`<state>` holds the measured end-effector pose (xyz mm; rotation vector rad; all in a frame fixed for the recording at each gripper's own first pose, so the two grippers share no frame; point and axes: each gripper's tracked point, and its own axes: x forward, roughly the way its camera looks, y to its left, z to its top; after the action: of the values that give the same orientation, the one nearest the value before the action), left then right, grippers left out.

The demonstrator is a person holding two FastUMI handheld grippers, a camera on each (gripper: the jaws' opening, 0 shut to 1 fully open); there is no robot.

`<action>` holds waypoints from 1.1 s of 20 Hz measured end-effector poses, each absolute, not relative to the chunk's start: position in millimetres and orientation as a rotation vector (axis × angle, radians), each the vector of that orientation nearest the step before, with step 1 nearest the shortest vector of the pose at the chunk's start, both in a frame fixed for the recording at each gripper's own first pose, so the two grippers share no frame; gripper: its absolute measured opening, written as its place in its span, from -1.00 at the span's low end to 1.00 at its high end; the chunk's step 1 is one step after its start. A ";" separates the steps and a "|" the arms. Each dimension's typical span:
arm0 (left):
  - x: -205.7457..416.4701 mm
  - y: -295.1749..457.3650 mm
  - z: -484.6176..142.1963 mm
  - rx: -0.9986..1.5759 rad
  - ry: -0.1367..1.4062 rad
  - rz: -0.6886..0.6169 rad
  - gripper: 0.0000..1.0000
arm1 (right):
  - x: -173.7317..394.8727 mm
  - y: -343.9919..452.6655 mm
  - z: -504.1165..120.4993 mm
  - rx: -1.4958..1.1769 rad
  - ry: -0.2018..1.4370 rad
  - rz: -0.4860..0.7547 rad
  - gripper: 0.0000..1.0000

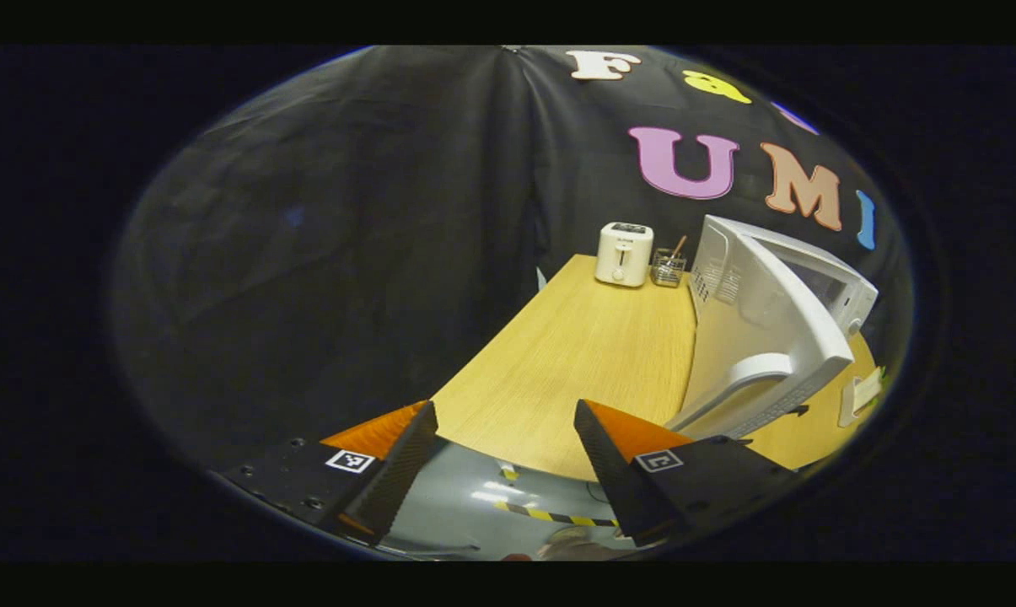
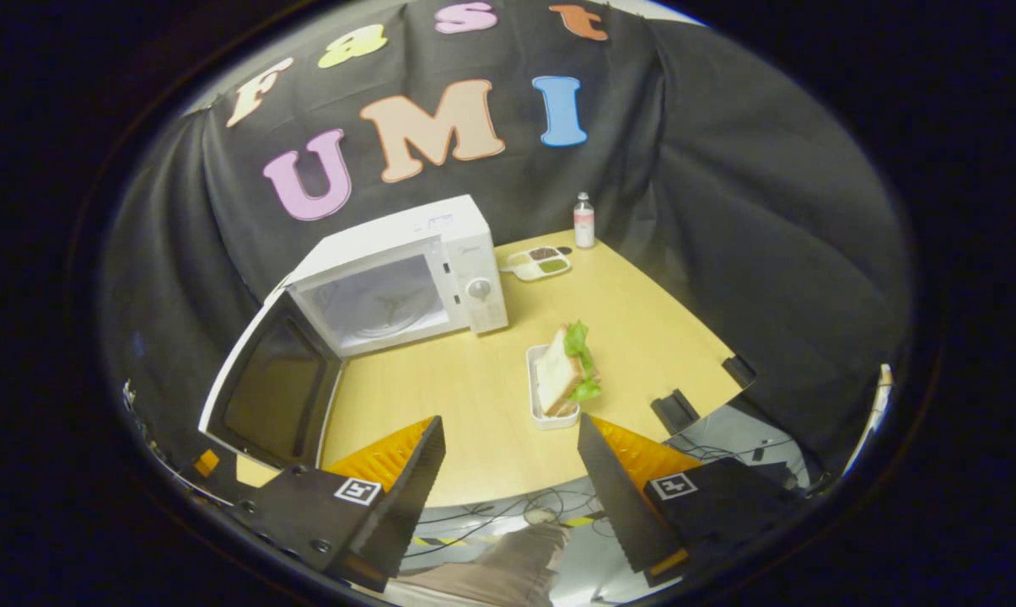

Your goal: Open the microwave oven with the left hand, put the food in, and close the microwave oven.

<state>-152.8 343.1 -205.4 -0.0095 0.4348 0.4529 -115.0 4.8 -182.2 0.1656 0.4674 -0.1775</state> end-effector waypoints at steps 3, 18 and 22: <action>-152.7 321.8 -177.8 -0.023 0.371 0.514 0.92 | -83.0 -19.3 -189.5 0.226 0.545 -0.152 0.83; -154.4 229.9 -110.9 -0.184 0.163 0.731 0.91 | 22.1 -90.4 -290.2 0.536 1.012 0.008 0.94; -144.4 211.7 -105.0 -0.198 0.151 0.720 0.91 | 28.8 -92.2 -305.9 0.508 1.062 0.025 0.94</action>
<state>-144.4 211.7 -105.0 -0.1975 0.1512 0.7199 28.8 -92.2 -305.9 0.5076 1.0623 0.0250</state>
